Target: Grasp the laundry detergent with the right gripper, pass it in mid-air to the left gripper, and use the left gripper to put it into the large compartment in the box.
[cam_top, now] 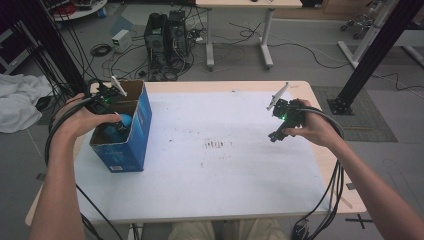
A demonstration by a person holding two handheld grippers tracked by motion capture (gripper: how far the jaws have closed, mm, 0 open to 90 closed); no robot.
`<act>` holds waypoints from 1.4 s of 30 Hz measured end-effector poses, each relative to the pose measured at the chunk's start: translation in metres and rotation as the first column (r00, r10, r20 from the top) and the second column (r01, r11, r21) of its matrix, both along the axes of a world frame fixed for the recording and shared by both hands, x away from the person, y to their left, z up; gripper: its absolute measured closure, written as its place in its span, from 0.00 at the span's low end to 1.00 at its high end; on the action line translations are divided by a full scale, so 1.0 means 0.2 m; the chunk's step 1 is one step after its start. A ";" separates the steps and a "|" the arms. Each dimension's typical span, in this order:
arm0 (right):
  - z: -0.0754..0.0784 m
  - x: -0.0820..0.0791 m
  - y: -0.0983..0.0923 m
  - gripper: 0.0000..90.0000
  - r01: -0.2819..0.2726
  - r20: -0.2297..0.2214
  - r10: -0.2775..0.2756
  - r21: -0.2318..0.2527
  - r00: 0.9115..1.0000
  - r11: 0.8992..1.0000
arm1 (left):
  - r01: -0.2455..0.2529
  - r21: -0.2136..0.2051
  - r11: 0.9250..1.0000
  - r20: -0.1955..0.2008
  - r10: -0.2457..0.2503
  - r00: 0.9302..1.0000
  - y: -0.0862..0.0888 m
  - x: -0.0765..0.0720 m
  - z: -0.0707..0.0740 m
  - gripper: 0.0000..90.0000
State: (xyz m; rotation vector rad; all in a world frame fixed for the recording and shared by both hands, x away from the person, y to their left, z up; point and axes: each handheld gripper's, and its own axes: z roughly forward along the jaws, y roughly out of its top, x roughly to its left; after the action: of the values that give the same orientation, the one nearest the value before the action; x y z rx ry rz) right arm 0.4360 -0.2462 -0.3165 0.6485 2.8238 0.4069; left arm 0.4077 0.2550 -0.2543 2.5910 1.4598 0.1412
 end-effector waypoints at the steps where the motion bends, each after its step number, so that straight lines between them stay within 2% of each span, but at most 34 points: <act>1: 0.01 0.01 -0.01 0.15 -0.001 -0.001 0.001 0.014 1.000 1.000 | 0.000 0.000 1.000 0.000 0.000 1.000 0.00 0.00 0.00 0.42; 2: 0.00 0.00 0.00 0.15 -0.002 0.001 0.002 0.000 1.000 1.000 | 0.078 -0.002 0.997 0.003 -0.078 0.997 0.01 0.00 -0.07 0.42; 3: 0.00 0.00 0.00 0.15 -0.002 0.001 0.002 0.000 1.000 1.000 | 0.082 0.002 0.997 0.003 -0.082 0.997 0.01 0.00 -0.07 0.42; 5: 0.00 0.00 0.00 0.15 -0.003 0.001 0.003 0.002 1.000 1.000 | 0.078 -0.003 0.997 0.003 -0.078 0.997 0.01 0.00 -0.07 0.42; 7: 0.00 0.00 0.00 0.15 -0.001 0.002 0.001 0.001 1.000 1.000 | 0.083 0.011 0.997 0.001 -0.083 0.997 0.00 0.00 -0.07 0.42; 9: -0.01 0.00 0.00 0.14 -0.008 0.002 0.008 0.002 1.000 1.000 | 0.083 0.005 0.997 0.005 -0.083 0.997 0.01 0.00 -0.07 0.42; 10: 0.00 0.00 0.00 0.14 -0.006 0.002 0.006 0.001 1.000 1.000 | 0.090 0.021 0.996 0.002 -0.090 0.996 0.00 0.00 -0.07 0.42; 14: -0.01 0.00 0.00 0.15 -0.002 0.000 0.002 -0.001 1.000 1.000 | 0.090 0.023 0.996 0.003 -0.090 0.996 -0.01 0.00 -0.07 0.42; 17: 0.00 0.00 0.00 0.15 -0.005 0.003 0.005 0.001 1.000 1.000 | 0.083 0.010 0.997 0.001 -0.083 0.997 0.00 0.00 -0.07 0.42; 20: -0.01 -0.01 0.00 0.15 -0.003 0.001 0.003 -0.002 1.000 1.000 | 0.087 0.021 0.996 -0.002 -0.087 0.996 0.00 0.00 -0.07 0.42; 21: -0.01 -0.01 0.00 0.15 -0.003 0.001 0.003 -0.002 1.000 1.000 | 0.083 0.004 0.997 0.004 -0.083 0.997 0.01 0.00 -0.07 0.42; 22: 0.00 0.00 0.00 0.15 -0.006 0.003 0.006 0.003 1.000 1.000 | 0.089 0.025 0.996 -0.006 -0.089 0.996 -0.01 0.00 -0.07 0.42; 39: -0.02 -0.01 0.00 0.15 0.000 -0.002 0.000 -0.013 1.000 1.000 | 0.090 0.014 0.996 -0.019 -0.090 0.996 -0.01 0.01 -0.07 0.40; 40: -0.02 -0.01 0.00 0.15 -0.003 -0.002 0.003 -0.013 1.000 1.000 | 0.088 0.023 0.996 0.003 -0.089 0.996 -0.01 0.00 -0.07 0.40; 41: -0.01 0.00 -0.01 0.15 -0.002 0.001 0.002 0.000 1.000 1.000 | 0.092 0.015 0.996 -0.025 -0.092 0.995 -0.01 0.01 -0.07 0.40; 42: -0.02 -0.01 0.00 0.15 -0.002 -0.003 0.002 -0.016 1.000 1.000 | 0.095 0.014 0.995 -0.021 -0.095 0.995 -0.01 0.01 -0.07 0.40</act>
State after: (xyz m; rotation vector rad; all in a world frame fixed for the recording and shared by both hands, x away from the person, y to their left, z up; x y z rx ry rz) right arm 0.4349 -0.2454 -0.3209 0.6434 2.8281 0.3840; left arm 0.4097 0.2525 -0.2680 2.6755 1.3435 0.1141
